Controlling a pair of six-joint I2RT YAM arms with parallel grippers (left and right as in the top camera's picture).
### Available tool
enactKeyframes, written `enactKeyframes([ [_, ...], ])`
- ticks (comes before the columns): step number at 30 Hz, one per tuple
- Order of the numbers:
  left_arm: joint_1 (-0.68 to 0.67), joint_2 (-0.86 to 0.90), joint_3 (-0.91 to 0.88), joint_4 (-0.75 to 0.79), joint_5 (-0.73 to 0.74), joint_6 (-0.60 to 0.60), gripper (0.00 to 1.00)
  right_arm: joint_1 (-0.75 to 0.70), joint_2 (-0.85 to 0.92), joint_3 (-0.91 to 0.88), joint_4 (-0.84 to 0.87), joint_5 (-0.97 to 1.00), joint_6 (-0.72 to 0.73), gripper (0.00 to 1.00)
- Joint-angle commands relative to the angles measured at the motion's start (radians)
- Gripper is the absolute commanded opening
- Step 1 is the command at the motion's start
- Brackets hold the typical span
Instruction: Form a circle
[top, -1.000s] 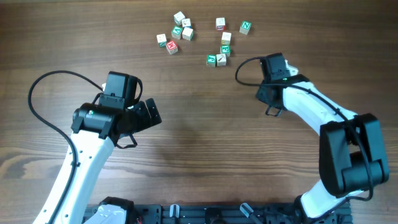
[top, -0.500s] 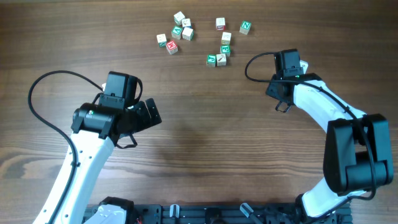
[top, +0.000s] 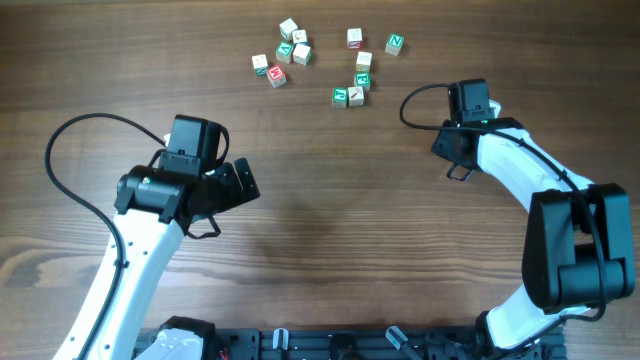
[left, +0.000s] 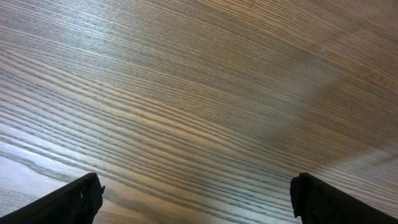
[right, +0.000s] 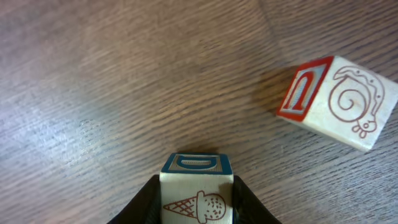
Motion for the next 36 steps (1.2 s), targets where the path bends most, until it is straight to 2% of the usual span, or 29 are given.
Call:
enactKeyframes([
  [1, 0.008, -0.002, -0.003, 0.0, 0.008, 0.005, 1.0, -0.001, -0.014, 0.013, -0.024, -0.017, -0.037, 0.22],
  [6, 0.008, -0.002, -0.003, 0.0, 0.008, 0.005, 1.0, -0.001, -0.014, 0.013, -0.014, 0.002, -0.029, 0.22],
  [9, 0.008, -0.002, -0.003, 0.0, 0.008, 0.005, 1.0, -0.001, -0.014, 0.013, -0.014, 0.027, 0.026, 0.22],
  [36, 0.008, -0.002, -0.003, 0.0, 0.008, 0.005, 1.0, -0.056, -0.014, 0.013, 0.014, 0.043, 0.016, 0.24],
])
